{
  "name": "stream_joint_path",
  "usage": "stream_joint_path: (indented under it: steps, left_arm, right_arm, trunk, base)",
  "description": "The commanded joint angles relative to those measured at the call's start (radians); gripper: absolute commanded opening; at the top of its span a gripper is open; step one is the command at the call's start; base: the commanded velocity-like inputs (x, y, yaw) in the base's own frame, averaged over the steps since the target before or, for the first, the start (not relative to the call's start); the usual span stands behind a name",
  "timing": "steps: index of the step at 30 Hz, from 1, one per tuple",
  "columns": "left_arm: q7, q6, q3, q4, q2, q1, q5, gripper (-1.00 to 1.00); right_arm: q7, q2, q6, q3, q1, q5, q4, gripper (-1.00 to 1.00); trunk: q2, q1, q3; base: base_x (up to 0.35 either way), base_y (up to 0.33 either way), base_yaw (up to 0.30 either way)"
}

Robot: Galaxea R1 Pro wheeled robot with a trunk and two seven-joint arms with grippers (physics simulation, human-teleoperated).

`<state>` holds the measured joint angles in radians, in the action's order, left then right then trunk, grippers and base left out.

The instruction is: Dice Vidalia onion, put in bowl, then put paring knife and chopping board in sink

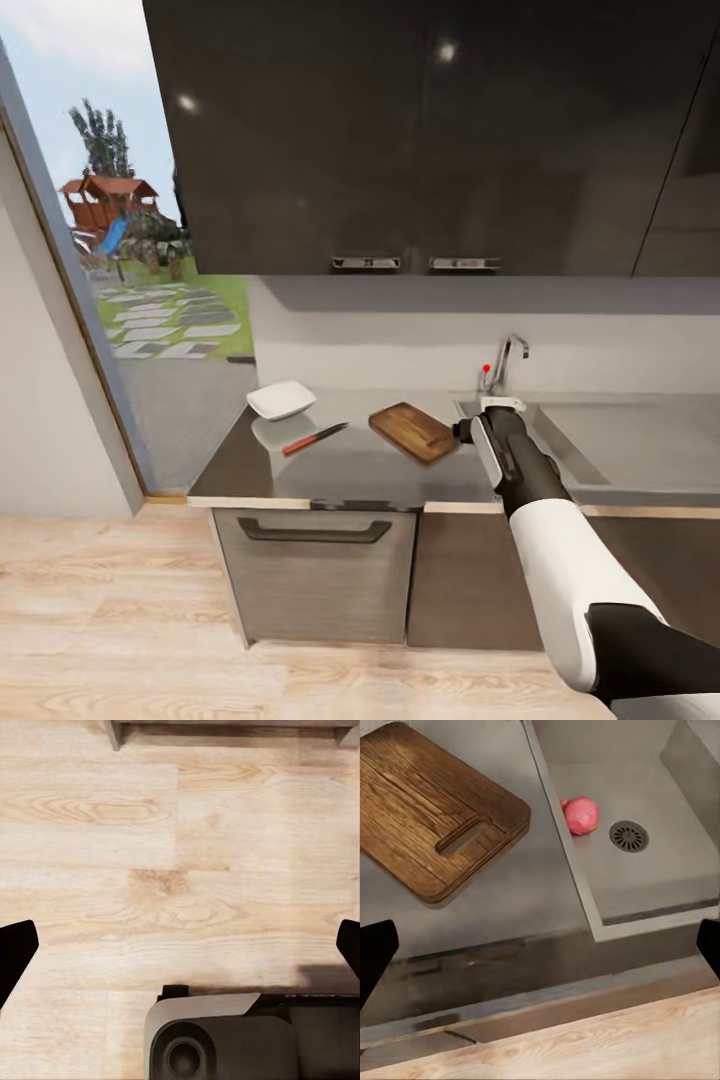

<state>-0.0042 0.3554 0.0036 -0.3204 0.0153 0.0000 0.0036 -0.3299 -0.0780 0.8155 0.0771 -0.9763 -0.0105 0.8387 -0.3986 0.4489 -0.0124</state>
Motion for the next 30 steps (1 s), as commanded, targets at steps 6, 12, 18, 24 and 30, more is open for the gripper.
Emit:
stream_joint_path:
  steps: [6, 12, 18, 24, 30]
  left_arm:
    - [0.000, 0.002, 0.000, 0.000, 0.000, 0.000, -0.001, 1.00]
    - [0.000, 0.003, -0.002, 0.000, 0.000, 0.000, -0.001, 1.00]
    - [0.000, 0.005, -0.002, 0.000, 0.000, 0.000, -0.002, 1.00]
    - [0.000, 0.005, -0.002, -0.001, 0.000, 0.000, -0.002, 1.00]
    - [0.000, 0.005, -0.002, 0.000, 0.000, 0.000, -0.002, 1.00]
  right_arm:
    - [-0.003, 0.003, 0.002, 0.007, 0.000, 0.000, 0.000, 1.00]
    - [-0.006, 0.001, -0.003, 0.008, 0.001, 0.000, 0.000, 1.00]
    - [-0.006, -0.003, -0.011, 0.016, 0.001, 0.000, -0.007, 1.00]
    - [-0.005, -0.003, -0.012, 0.022, 0.001, -0.001, -0.012, 1.00]
    - [-0.003, -0.005, -0.012, 0.023, 0.001, -0.001, -0.016, 1.00]
  trunk:
    - [-0.001, 0.001, -0.001]
    - [-0.001, 0.001, -0.001]
    - [-0.001, 0.001, -0.001]
    - [-0.001, 0.001, -0.001]
    - [-0.001, 0.001, -0.001]
  base:
    - [0.319, 0.000, 0.000]
    - [0.277, 0.000, 0.000]
    - [0.066, 0.000, 0.000]
    - [0.007, 0.000, 0.000]
    - [0.001, 0.000, 0.000]
